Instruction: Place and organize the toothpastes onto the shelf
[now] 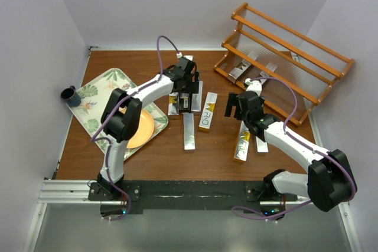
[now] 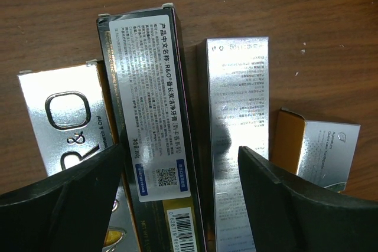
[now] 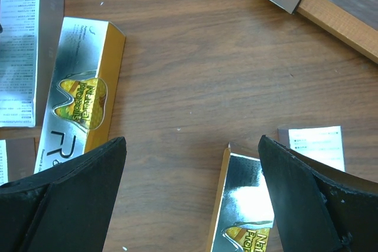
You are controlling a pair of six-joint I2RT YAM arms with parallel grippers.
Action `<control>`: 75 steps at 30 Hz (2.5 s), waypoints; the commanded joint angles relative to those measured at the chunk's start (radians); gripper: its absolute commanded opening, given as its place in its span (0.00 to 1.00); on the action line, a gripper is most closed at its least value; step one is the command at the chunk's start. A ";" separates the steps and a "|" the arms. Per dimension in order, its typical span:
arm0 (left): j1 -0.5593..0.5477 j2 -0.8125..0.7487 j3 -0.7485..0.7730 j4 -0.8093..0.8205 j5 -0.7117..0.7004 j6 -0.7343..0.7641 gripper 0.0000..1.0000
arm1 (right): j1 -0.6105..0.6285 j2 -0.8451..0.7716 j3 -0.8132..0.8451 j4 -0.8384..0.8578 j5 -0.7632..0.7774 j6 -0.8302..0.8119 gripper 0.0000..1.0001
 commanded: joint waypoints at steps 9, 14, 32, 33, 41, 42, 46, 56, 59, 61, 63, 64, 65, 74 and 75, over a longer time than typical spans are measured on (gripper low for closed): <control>0.013 0.019 0.067 -0.046 -0.091 0.007 0.85 | -0.007 0.013 -0.010 0.045 0.022 -0.006 0.98; 0.013 0.039 0.098 -0.046 -0.065 0.010 0.85 | -0.007 0.018 -0.008 0.045 0.023 -0.008 0.98; 0.012 0.143 0.271 -0.118 -0.154 0.044 0.68 | -0.007 0.025 -0.010 0.048 0.016 -0.006 0.98; 0.012 0.158 0.279 -0.124 -0.162 0.044 0.68 | -0.008 0.024 -0.010 0.048 0.017 -0.006 0.98; 0.013 0.208 0.299 -0.131 -0.142 0.047 0.63 | -0.008 0.030 -0.010 0.049 0.014 -0.005 0.98; 0.013 0.217 0.299 -0.132 -0.140 0.045 0.62 | -0.008 0.030 -0.010 0.051 0.016 -0.006 0.98; 0.013 0.223 0.293 -0.129 -0.130 0.042 0.59 | -0.010 0.032 -0.010 0.052 0.011 -0.005 0.98; 0.027 0.069 0.184 -0.014 -0.035 0.016 0.35 | -0.010 0.024 -0.011 0.060 -0.018 -0.003 0.98; 0.044 -0.030 0.103 0.066 0.010 0.002 0.32 | -0.010 0.015 -0.011 0.062 -0.036 0.001 0.98; 0.052 -0.090 0.022 0.156 0.034 -0.010 0.30 | -0.010 0.001 -0.003 0.052 -0.038 0.006 0.98; 0.062 -0.186 -0.082 0.236 0.088 -0.024 0.29 | -0.010 -0.019 0.000 0.048 -0.056 0.003 0.98; 0.068 -0.218 -0.119 0.327 0.113 -0.031 0.29 | -0.010 -0.027 0.001 0.051 -0.069 0.006 0.98; 0.081 -0.281 -0.159 0.375 0.161 -0.039 0.29 | -0.010 -0.039 0.000 0.054 -0.084 0.006 0.98; 0.214 -0.554 -0.644 0.943 0.525 -0.295 0.27 | -0.011 -0.142 -0.059 0.181 -0.337 0.026 0.98; 0.220 -0.568 -0.670 0.977 0.545 -0.330 0.27 | -0.010 -0.148 -0.063 0.196 -0.372 0.027 0.98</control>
